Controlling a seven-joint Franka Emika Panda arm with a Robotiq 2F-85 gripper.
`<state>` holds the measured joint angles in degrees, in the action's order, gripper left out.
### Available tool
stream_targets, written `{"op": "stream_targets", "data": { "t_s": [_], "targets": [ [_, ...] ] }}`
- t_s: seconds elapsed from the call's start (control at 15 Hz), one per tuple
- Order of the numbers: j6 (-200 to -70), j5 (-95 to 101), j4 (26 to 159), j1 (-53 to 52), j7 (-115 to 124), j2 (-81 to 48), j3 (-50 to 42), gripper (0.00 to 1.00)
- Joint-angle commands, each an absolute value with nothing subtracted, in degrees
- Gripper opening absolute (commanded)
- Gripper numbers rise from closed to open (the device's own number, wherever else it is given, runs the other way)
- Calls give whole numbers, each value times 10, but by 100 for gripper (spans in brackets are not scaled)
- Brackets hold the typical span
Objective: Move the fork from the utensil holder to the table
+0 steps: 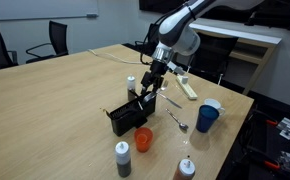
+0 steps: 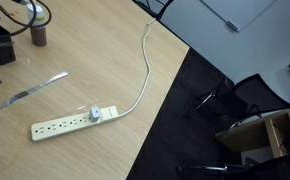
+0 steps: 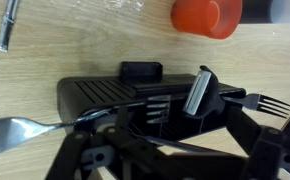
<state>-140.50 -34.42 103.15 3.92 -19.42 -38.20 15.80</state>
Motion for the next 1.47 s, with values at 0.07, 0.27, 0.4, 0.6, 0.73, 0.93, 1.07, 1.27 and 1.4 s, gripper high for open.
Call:
{"op": "stream_targets", "data": {
  "t_s": [0.07,0.27,0.4,0.6,0.73,0.93,1.07,1.27,1.4],
  "targets": [
    [-1396,-369,1029,59,-222,-388,177,100],
    [-1396,-375,1030,59,-225,-390,176,100],
    [-1396,-376,1029,60,-227,-392,176,100],
    [-1396,-376,1029,61,-227,-394,175,100],
    [-1399,-378,1029,62,-230,-395,177,72],
    [-1400,-380,1028,65,-234,-394,178,52],
    [-1400,-382,1027,65,-235,-395,178,38],
    [-1399,-386,1027,64,-238,-395,177,17],
    [-1399,-387,1027,64,-237,-396,177,3]
  ]
}}
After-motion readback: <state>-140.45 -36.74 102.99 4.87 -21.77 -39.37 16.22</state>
